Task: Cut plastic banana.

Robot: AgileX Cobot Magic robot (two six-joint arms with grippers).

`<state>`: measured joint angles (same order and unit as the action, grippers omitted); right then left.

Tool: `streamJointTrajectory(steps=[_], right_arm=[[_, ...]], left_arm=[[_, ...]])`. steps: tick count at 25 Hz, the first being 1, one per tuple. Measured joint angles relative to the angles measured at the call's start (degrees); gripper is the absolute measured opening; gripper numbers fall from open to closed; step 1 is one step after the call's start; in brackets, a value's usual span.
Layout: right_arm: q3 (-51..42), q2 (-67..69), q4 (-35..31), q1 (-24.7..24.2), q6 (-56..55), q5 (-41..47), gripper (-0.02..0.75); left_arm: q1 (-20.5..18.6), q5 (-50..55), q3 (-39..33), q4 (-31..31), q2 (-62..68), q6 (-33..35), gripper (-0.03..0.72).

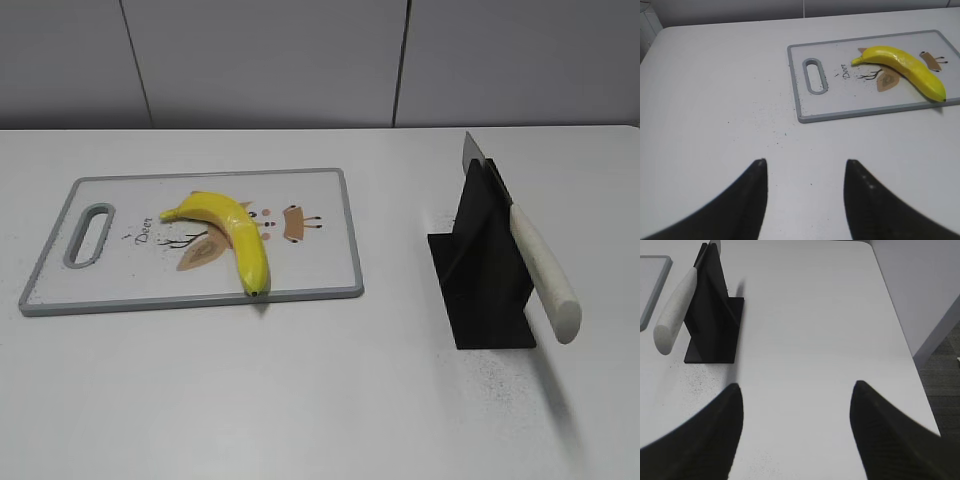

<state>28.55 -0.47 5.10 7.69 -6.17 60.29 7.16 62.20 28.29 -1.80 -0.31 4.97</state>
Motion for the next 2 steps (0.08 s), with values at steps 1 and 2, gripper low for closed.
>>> streamJointTrajectory(steps=[1, 2], right_arm=[[0.0, 0.0, 0.0, 0.0, 0.0, 0.0, 0.536], [0.0, 0.0, 0.0, 0.0, 0.0, 0.0, 0.536]], left_arm=[[0.0, 0.0, 0.0, 0.0, 0.0, 0.0, 0.48], [0.0, 0.0, 0.0, 0.0, 0.0, 0.0, 0.48]])
